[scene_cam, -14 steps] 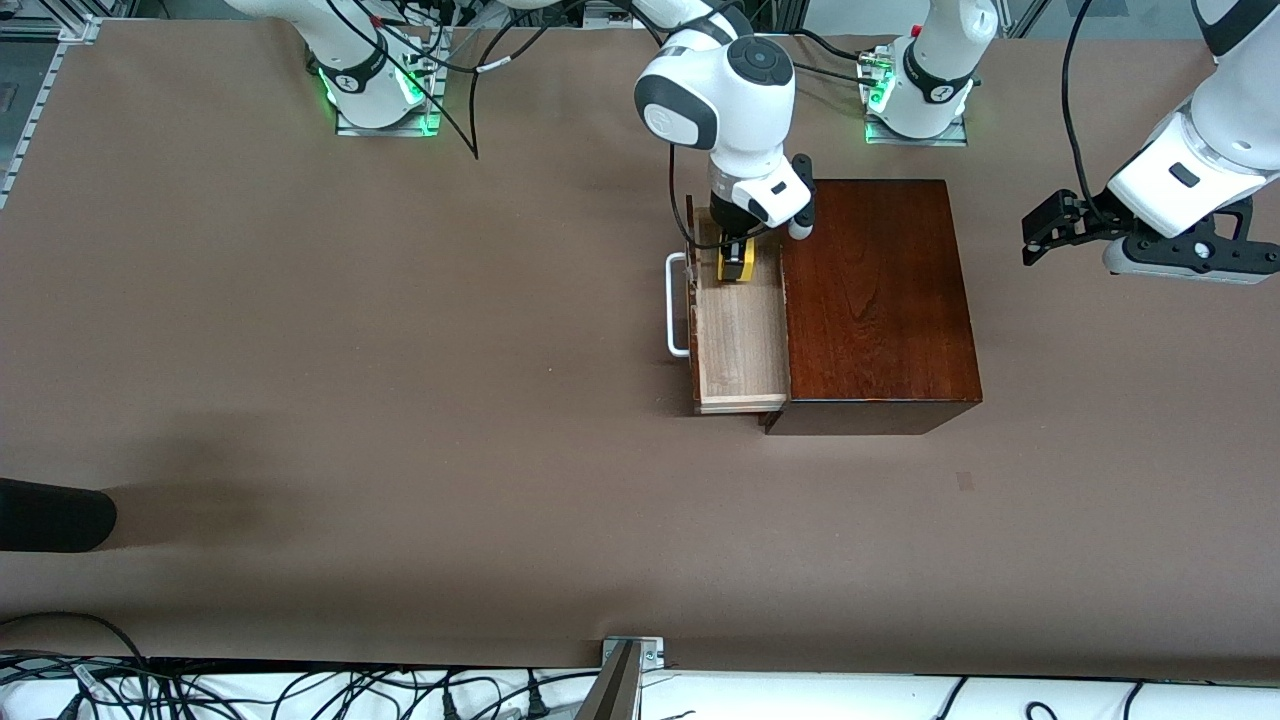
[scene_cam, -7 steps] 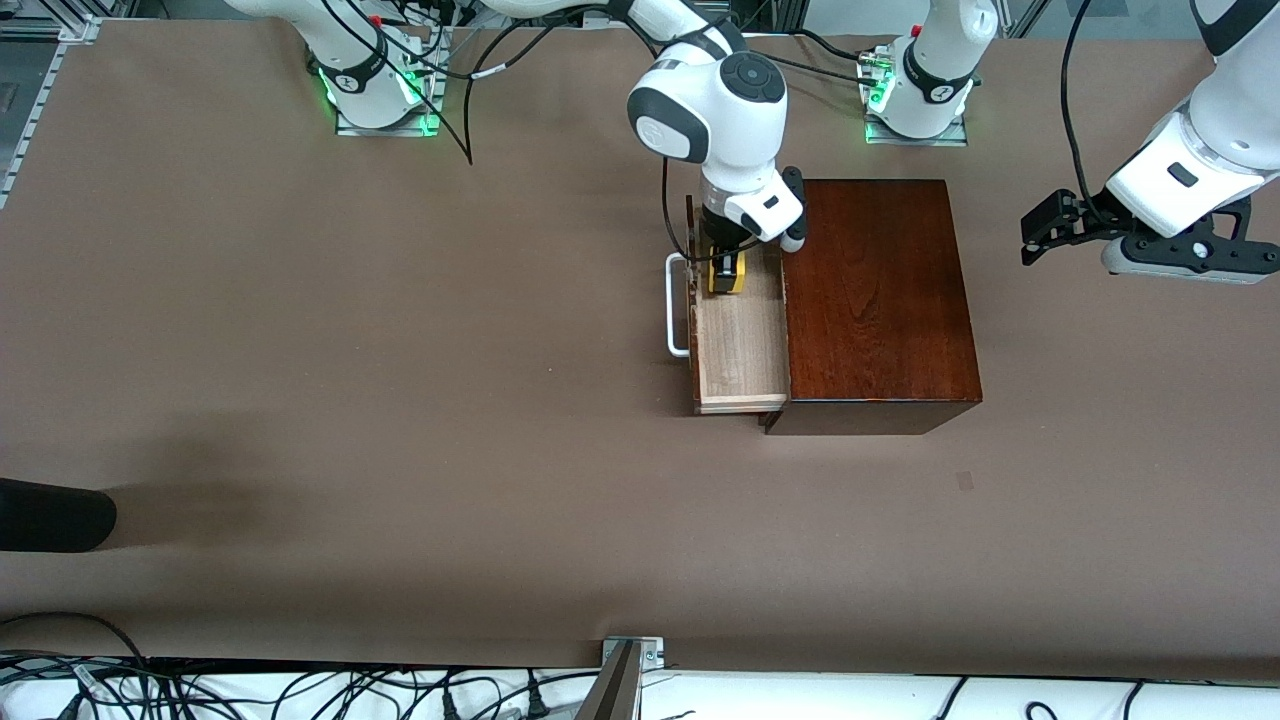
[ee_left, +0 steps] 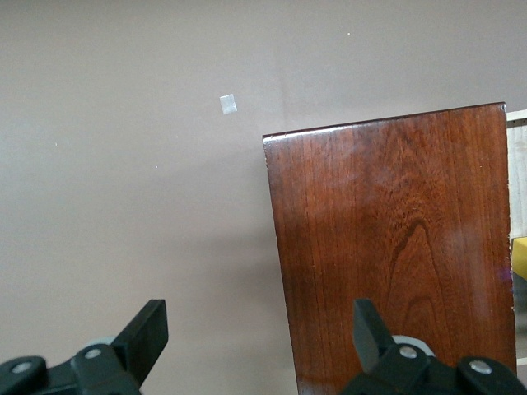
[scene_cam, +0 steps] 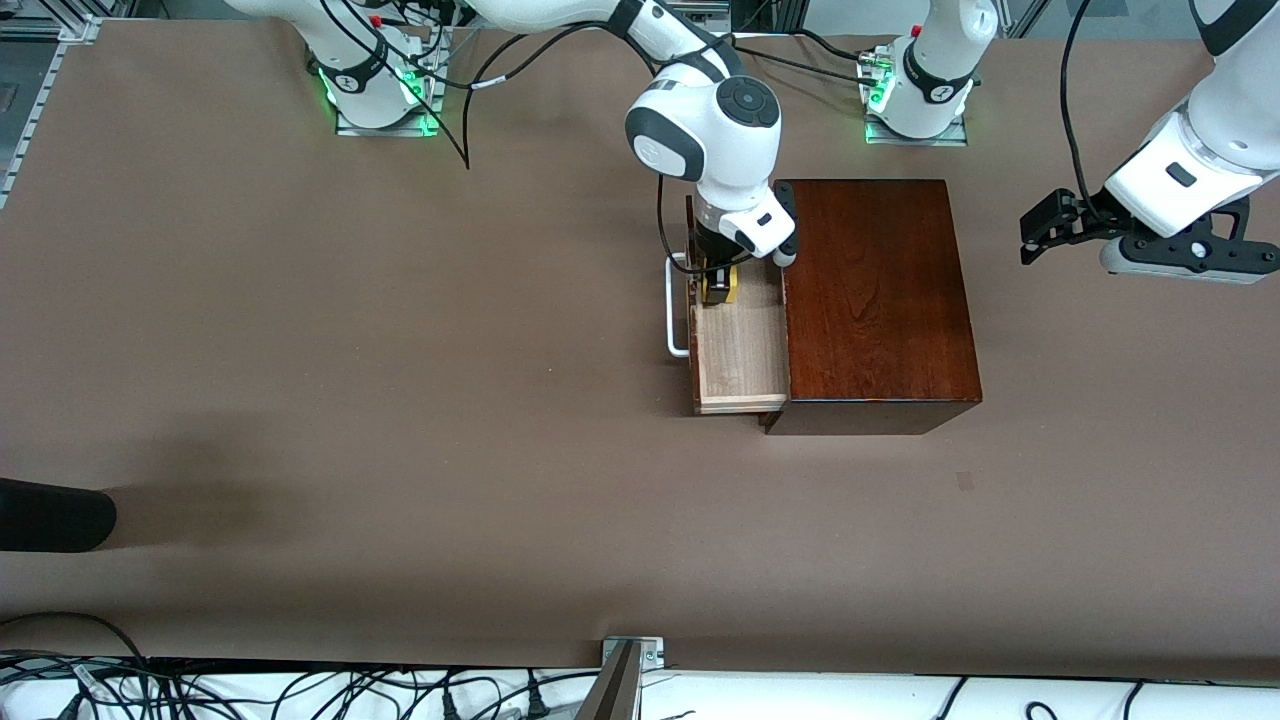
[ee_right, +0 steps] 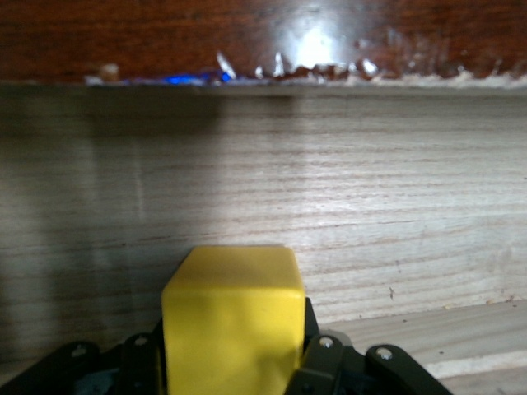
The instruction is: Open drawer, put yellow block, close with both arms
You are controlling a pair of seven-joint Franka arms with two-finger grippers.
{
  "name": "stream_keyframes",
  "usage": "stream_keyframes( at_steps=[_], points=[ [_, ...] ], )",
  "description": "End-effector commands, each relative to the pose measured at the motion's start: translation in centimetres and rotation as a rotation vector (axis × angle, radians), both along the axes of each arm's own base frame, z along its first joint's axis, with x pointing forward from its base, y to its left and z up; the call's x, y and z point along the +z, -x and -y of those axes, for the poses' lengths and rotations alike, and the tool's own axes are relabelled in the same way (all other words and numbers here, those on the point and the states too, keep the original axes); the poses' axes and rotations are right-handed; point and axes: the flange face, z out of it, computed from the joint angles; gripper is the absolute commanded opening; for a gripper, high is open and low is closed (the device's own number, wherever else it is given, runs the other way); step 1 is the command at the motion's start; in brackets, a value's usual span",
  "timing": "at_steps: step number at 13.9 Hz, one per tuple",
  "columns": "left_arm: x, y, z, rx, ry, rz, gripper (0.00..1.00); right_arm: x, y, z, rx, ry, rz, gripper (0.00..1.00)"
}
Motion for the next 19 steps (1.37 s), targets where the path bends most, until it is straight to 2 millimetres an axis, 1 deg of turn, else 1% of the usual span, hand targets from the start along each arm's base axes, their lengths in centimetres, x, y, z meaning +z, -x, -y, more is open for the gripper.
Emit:
stream_keyframes(
  at_steps=[1,2,4,6,7,8,9,10,11,12,13,14,15,16,17,18,19],
  points=[
    [0.2,0.5,0.1,-0.011,0.018,-0.006,1.00,-0.3,-0.9,0.2,0.002,0.003,0.005,0.67],
    [0.2,0.5,0.1,-0.011,0.020,-0.007,1.00,-0.2,-1.0,0.2,-0.010,-0.004,0.005,1.00],
    [0.2,0.4,0.2,-0.009,0.020,-0.005,1.00,0.5,-1.0,0.0,-0.016,-0.018,0.007,1.00],
    [0.2,0.4,0.2,-0.012,0.020,-0.005,1.00,1.8,-0.9,-0.1,-0.068,-0.042,0.015,1.00],
    [0.2,0.4,0.2,-0.012,0.020,-0.005,1.00,3.2,-0.7,-0.2,-0.108,-0.062,0.028,1.00],
    [0.2,0.4,0.2,-0.015,0.020,-0.005,1.00,5.2,-0.7,-0.5,-0.174,-0.101,0.041,1.00],
    [0.2,0.4,0.3,-0.018,0.022,-0.005,1.00,8.2,-0.8,-0.6,-0.214,-0.140,0.055,1.00],
    [0.2,0.4,0.3,-0.019,0.026,-0.006,1.00,10.3,-0.9,-0.2,-0.236,-0.151,0.062,1.00],
    [0.2,0.4,0.4,-0.021,0.025,-0.006,1.00,13.7,-1.6,0.8,-0.254,-0.184,0.083,1.00],
    [0.3,0.5,0.6,-0.027,0.025,-0.004,1.00,16.3,-2.9,2.4,-0.282,-0.201,0.101,1.00],
    [0.2,0.6,1.2,-0.045,0.026,-0.011,1.00,18.7,-4.8,5.0,-0.327,-0.196,0.114,1.00],
    [0.1,0.9,1.8,-0.108,0.026,-0.029,1.00,21.8,-7.3,8.3,-0.387,-0.202,0.136,1.00],
    [-0.1,1.2,3.2,-0.224,0.027,-0.046,1.00,24.1,-9.4,11.3,-0.436,-0.216,0.165,1.00],
    [-0.8,1.2,4.4,-0.317,0.033,-0.067,1.00,26.7,-11.5,14.9,-0.496,-0.228,0.194,1.00],
    [-1.5,1.2,5.6,-0.375,0.054,-0.089,1.00,28.3,-13.7,18.6,-0.554,-0.225,0.215,1.00],
    [-2.2,1.3,7.3,-0.413,0.093,-0.105,1.00,30.1,-15.0,22.1,-0.612,-0.215,0.223,1.00],
    [-3.2,1.6,9.2,-0.438,0.136,-0.141,1.00,31.2,-16.3,25.6,-0.683,-0.215,0.189,1.00]
  ],
)
